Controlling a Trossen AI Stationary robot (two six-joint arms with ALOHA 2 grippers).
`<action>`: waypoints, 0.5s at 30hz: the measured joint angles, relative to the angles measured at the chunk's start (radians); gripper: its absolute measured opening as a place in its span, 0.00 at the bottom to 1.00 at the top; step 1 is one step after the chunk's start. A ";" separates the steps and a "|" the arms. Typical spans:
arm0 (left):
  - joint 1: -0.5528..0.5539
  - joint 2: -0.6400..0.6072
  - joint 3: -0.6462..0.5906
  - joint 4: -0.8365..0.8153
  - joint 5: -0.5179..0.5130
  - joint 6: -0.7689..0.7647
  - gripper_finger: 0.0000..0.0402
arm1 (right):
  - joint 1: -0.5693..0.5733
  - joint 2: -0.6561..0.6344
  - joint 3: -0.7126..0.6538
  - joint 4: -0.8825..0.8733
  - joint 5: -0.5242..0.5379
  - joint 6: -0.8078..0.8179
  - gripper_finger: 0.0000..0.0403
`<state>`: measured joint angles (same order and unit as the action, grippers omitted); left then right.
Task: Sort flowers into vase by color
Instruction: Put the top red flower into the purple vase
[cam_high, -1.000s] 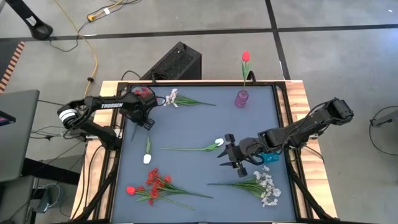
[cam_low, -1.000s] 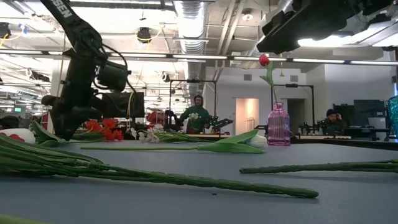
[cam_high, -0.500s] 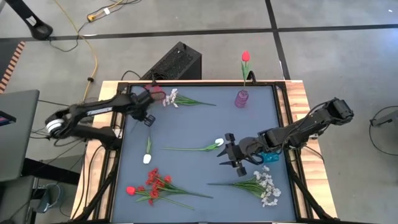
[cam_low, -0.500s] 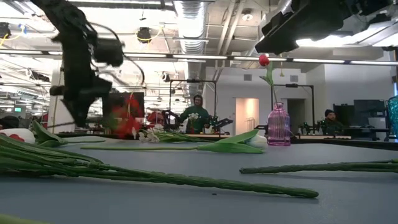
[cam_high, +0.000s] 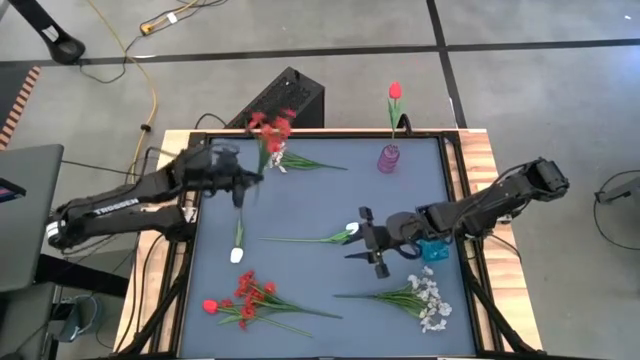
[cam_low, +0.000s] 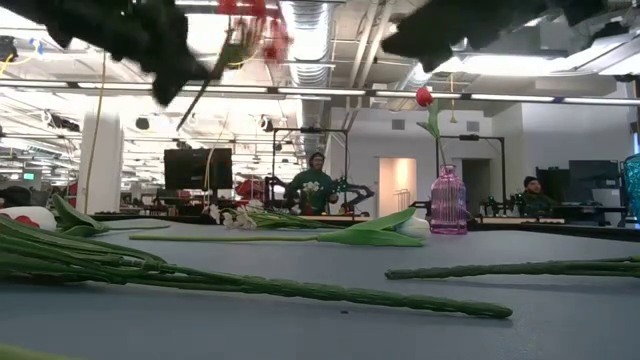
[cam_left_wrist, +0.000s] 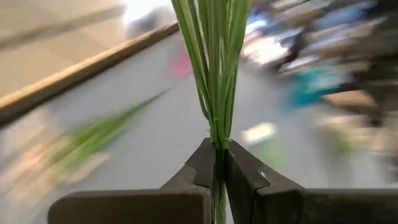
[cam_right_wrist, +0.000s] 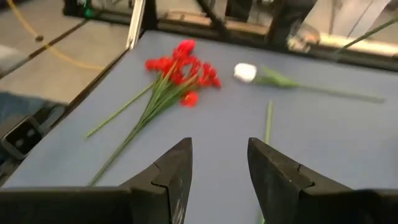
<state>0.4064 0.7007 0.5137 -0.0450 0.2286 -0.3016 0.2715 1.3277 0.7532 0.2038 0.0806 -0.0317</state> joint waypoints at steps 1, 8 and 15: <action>-0.041 0.000 -0.034 0.131 0.045 0.013 0.01 | -0.011 0.000 0.000 0.025 0.000 -0.002 0.45; -0.302 0.152 -0.182 0.823 0.044 0.096 0.01 | -0.124 0.065 0.001 0.289 -0.043 0.069 0.45; -0.431 0.442 -0.090 0.981 -0.023 0.171 0.01 | -0.197 0.207 0.051 0.400 -0.167 0.144 0.45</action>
<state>-0.0242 1.1431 0.4241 0.9356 0.2055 -0.1309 0.0749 1.5352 0.8041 0.6033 -0.0864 0.1127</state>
